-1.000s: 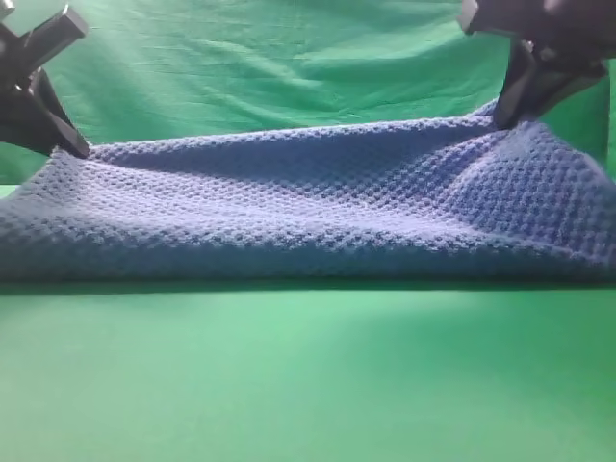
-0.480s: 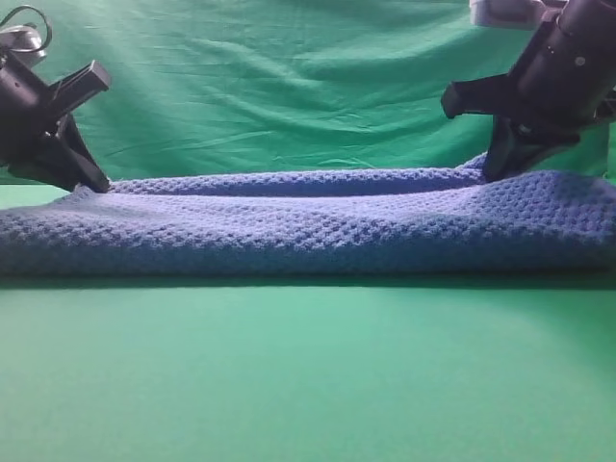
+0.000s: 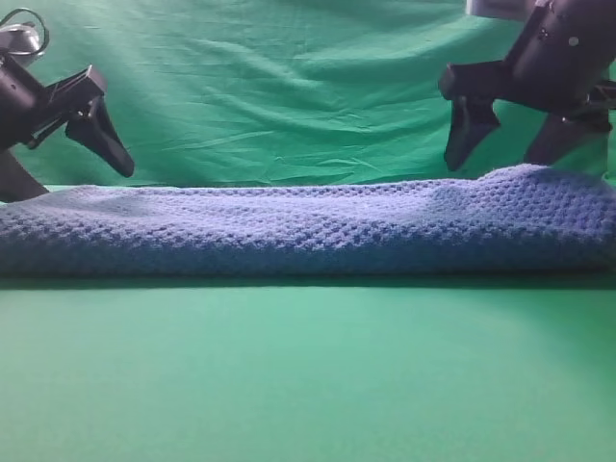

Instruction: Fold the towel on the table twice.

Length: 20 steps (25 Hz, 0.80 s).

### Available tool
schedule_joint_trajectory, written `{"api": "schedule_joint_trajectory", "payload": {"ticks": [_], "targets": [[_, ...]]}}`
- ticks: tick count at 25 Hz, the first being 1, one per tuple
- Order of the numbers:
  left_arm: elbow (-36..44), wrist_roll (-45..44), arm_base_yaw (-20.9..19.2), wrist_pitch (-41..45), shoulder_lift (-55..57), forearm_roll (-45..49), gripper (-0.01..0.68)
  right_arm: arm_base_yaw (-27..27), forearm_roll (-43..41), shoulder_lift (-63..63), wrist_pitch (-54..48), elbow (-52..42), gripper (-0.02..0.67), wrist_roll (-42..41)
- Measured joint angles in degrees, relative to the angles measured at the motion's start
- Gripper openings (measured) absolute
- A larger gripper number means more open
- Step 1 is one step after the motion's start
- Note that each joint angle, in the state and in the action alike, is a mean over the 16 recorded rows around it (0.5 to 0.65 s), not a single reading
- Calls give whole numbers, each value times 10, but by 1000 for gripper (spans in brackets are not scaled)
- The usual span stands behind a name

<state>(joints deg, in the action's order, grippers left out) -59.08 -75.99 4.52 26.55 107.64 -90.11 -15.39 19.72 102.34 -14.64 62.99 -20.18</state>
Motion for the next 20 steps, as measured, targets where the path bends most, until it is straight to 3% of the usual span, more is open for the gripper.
{"api": "schedule_joint_trajectory", "payload": {"ticks": [2, 5, 14, 20], "targets": [[0, 0, -2, 8, -13, 1, 493, 6, -2, -8, -39, 26, 550, 0], [0, 0, -7, 28, -41, 7, 420, 14, -5, -25, -101, 64, 537, 0], [0, 65, -20, 80, -178, 96, 91, 24, -15, -118, -262, 140, 208, -2], [0, 198, -22, 106, -286, 234, 6, 24, -17, -201, -341, 153, 38, 6]]}}
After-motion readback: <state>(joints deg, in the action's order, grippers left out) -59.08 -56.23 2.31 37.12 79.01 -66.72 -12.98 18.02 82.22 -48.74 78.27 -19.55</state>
